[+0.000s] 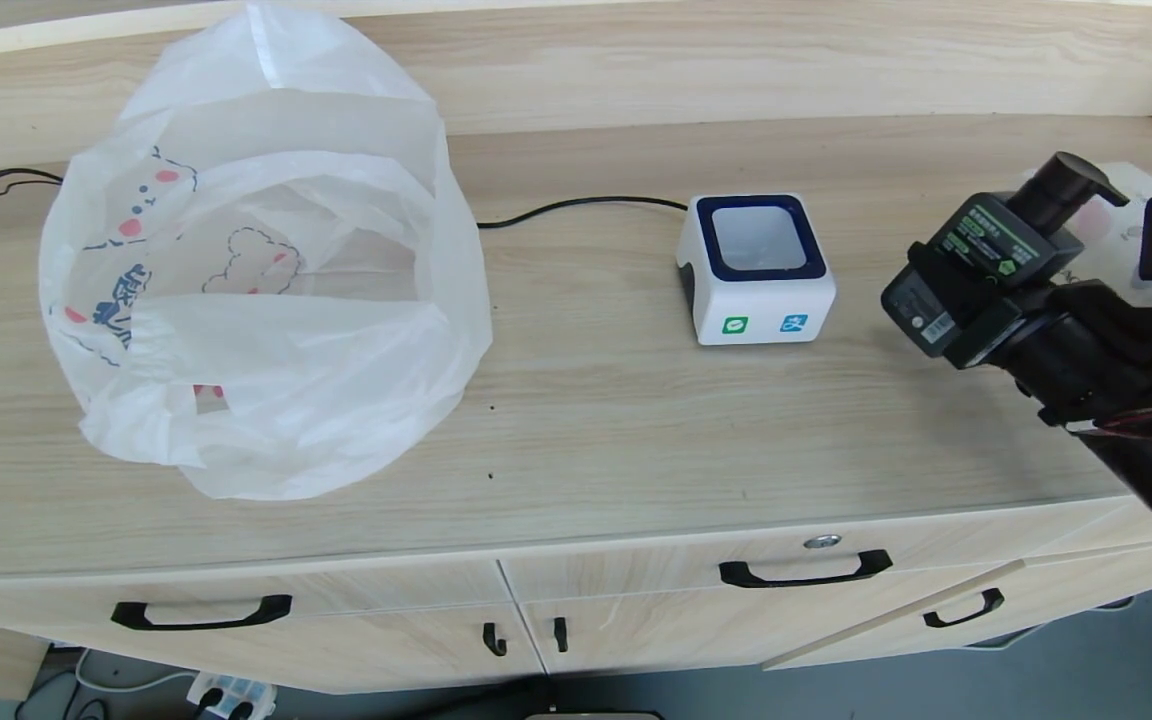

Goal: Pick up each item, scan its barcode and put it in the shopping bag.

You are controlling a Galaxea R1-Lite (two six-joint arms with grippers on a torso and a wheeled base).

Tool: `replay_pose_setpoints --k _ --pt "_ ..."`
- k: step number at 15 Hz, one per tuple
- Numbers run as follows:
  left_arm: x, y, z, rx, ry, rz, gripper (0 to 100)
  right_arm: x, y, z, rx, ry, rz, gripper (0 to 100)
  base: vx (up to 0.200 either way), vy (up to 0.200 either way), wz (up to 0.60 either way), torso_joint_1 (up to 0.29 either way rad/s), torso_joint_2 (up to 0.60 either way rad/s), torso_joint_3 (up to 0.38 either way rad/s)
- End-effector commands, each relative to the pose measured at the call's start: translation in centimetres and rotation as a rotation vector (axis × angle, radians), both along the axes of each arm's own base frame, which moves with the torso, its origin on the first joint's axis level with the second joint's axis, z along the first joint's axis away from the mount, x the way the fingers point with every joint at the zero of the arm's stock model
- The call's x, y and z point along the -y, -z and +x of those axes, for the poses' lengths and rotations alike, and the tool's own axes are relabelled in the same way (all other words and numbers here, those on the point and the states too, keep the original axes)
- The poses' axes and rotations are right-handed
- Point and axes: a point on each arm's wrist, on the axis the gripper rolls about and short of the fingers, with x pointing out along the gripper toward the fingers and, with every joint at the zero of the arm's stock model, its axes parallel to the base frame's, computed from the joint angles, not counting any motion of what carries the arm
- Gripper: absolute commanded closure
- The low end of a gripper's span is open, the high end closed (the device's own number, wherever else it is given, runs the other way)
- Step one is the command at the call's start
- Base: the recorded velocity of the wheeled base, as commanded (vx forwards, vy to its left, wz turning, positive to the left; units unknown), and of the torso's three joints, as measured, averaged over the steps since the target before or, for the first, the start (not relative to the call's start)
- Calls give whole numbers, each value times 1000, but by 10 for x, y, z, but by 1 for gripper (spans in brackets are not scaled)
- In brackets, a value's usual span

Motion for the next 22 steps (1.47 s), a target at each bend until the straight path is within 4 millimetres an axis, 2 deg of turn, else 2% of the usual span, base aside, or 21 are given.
replay_pose_setpoints --k 1,3,5,6,9,14,16,17,19,22 --pt "0 0 0 1 0 0 0 -13 -16 -55 80 -86 -4 100 0 0 0 0 0 0" --pt "0 0 0 1 0 0 0 -37 -22 -73 101 -182 16 100 0 0 0 0 0 0" --pt "0 0 0 -1 0 0 0 -79 -18 -92 48 -340 75 100 0 0 0 0 0 0" --pt "0 0 0 1 0 0 0 -98 -10 -103 8 -424 69 100 0 0 0 0 0 0" --pt "0 0 0 1 0 0 0 -133 7 -130 -97 -641 79 100 0 0 0 0 0 0" --pt "0 0 0 1 0 0 0 -133 6 -141 -161 -741 200 100 0 0 0 0 0 0" --pt "0 0 0 1 0 0 0 -140 7 -152 -173 -812 204 100 0 0 0 0 0 0" --pt "0 0 0 1 0 0 0 -148 8 -167 -210 -901 234 100 0 0 0 0 0 0" --pt "0 0 0 1 0 0 0 -156 15 -176 -298 -977 265 100 0 0 0 0 0 0" --pt "0 0 0 1 0 0 0 -168 13 -180 -336 -1029 303 100 0 0 0 0 0 0"
